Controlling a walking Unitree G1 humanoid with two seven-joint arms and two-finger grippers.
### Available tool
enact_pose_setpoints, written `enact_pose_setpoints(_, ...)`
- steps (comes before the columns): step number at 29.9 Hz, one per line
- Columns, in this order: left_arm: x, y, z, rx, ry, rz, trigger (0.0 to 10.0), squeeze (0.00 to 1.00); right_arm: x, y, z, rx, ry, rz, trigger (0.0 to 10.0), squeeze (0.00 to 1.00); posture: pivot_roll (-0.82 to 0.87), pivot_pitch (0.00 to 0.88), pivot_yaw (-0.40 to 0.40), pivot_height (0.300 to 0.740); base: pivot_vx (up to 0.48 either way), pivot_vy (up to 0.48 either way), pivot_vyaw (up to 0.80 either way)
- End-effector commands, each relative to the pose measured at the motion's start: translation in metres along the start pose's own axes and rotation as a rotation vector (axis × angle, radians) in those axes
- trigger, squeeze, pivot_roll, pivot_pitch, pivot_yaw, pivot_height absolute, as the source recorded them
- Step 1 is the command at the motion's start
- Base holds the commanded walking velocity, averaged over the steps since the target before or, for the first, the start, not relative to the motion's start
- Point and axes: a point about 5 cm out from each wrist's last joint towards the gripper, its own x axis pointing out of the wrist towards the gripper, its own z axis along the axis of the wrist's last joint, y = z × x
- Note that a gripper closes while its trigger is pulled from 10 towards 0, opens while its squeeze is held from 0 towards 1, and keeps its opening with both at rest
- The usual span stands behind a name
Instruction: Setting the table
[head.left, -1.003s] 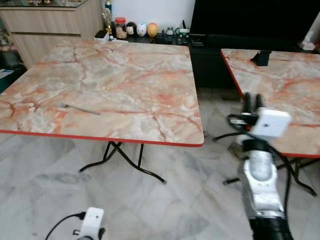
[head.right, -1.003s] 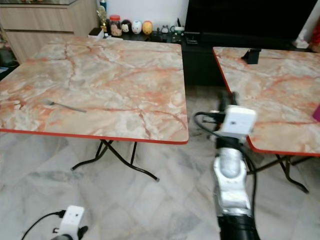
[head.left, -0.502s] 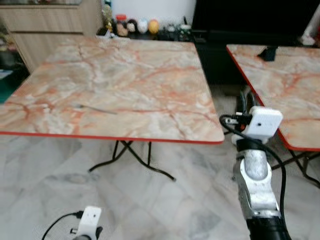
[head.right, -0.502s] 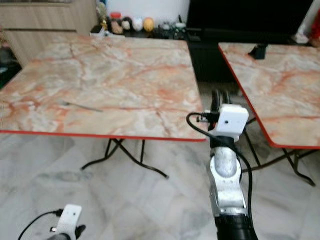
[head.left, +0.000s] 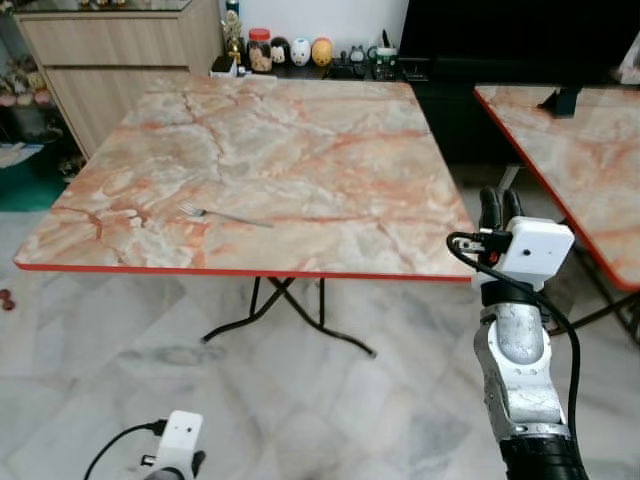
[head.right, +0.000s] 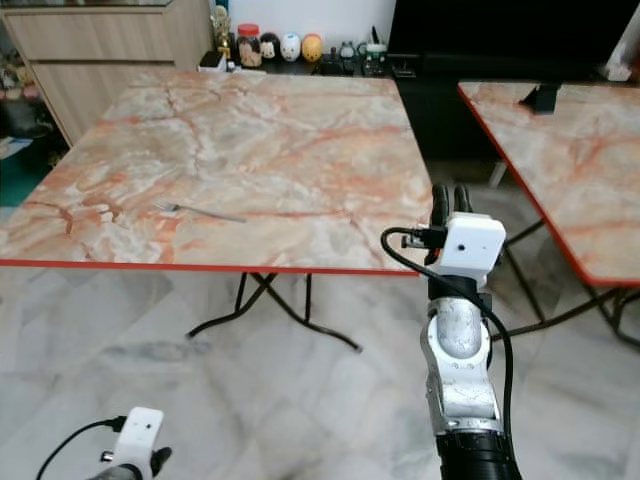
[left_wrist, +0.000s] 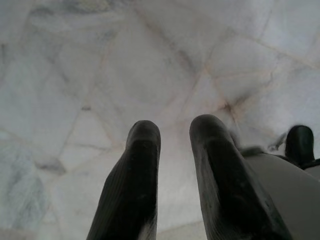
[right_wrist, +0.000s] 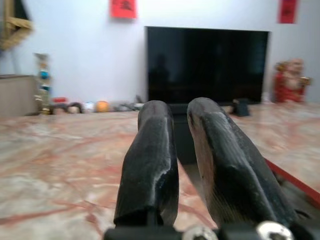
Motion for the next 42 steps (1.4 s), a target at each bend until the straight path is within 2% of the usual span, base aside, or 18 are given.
enact_pose_setpoints(1, -0.0005, 0.0039, -0.0019, -0.002, 0.013, 0.011, 10.0, 0.0, 0.0032, 0.003, 0.0055, 0.014, -0.022, 0.003, 10.0, 0.0, 0.04, 0.0, -0.016, 0.727, 0.0, 0.285, 0.0)
enact_pose_setpoints(16, -0.0004, 0.0033, -0.0021, -0.006, 0.015, 0.012, 10.0, 0.0, 0.0039, -0.0009, 0.005, 0.033, -0.013, -0.016, 10.0, 0.0, 0.04, 0.0, -0.02, 0.727, 0.0, 0.282, 0.0)
enact_pose_setpoints(42, -0.0004, 0.0028, -0.0021, -0.011, 0.015, 0.012, 10.0, 0.0, 0.0043, 0.0022, 0.0043, 0.044, -0.008, -0.002, 10.0, 0.0, 0.05, 0.0, -0.025, 0.727, 0.0, 0.283, 0.0)
